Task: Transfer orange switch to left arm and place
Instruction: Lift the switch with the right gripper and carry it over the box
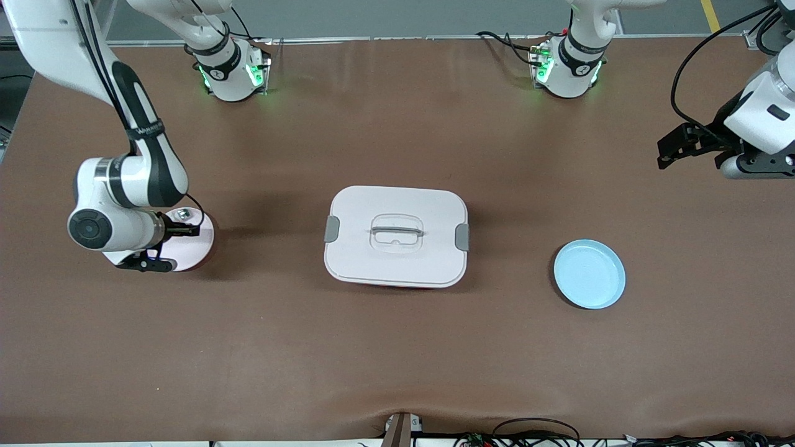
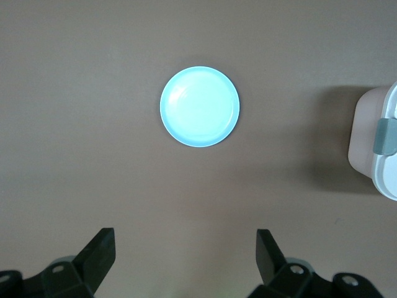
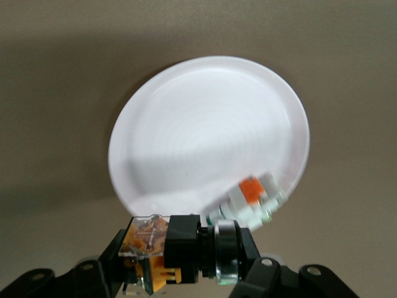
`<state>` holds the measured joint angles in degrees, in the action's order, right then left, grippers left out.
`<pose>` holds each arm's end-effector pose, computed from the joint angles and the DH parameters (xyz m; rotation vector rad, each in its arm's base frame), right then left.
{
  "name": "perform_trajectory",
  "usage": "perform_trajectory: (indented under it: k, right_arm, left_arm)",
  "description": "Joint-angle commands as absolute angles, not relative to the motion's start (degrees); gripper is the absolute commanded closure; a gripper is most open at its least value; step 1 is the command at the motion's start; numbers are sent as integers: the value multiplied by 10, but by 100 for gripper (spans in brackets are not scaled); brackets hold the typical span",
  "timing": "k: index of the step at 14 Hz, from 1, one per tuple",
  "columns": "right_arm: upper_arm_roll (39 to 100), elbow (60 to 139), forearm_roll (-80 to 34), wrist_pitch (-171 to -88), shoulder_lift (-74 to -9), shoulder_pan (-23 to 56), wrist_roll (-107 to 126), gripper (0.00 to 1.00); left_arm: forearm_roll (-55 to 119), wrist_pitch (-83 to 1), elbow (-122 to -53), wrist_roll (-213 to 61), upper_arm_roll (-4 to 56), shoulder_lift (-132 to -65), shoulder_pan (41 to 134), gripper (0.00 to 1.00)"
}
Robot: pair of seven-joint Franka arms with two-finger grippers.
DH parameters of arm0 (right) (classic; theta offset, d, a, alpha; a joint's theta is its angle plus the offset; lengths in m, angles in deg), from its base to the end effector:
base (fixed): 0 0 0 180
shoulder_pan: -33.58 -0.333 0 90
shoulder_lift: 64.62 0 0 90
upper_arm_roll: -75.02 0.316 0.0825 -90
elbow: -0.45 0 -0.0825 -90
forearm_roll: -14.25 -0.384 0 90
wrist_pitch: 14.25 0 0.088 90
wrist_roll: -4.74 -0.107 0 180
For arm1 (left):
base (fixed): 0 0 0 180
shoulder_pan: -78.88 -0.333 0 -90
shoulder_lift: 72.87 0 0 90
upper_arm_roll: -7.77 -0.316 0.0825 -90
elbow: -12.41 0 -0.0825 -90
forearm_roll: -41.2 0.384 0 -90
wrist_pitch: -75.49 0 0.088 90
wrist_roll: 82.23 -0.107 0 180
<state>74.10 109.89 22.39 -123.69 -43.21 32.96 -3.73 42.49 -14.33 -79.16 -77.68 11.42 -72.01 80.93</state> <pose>0.5799 -0.0129 0.2772 2.9351 -0.1180 -0.5400 0.5466 -0.0524 0.6196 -3.1166 0.0314 0.0209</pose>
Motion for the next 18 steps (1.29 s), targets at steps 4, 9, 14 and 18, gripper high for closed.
perform_trajectory:
  k: [4, 9, 14, 18]
  right_arm:
    - [743, 914, 185, -963, -455, 254, -92, 73]
    - [744, 820, 36, -861, -456, 229, -140, 73]
    - [743, 803, -160, -859, -455, 176, -370, 73]
    - [743, 787, -254, -935, -455, 115, -535, 73]
  left_arm:
    - [416, -136, -787, -788, 114, -719, 810, 0]
    - [416, -136, -786, -789, 114, -719, 810, 0]
    - [416, -136, -786, -789, 114, -721, 811, 0]
    - [416, -138, -786, -789, 115, -723, 811, 0]
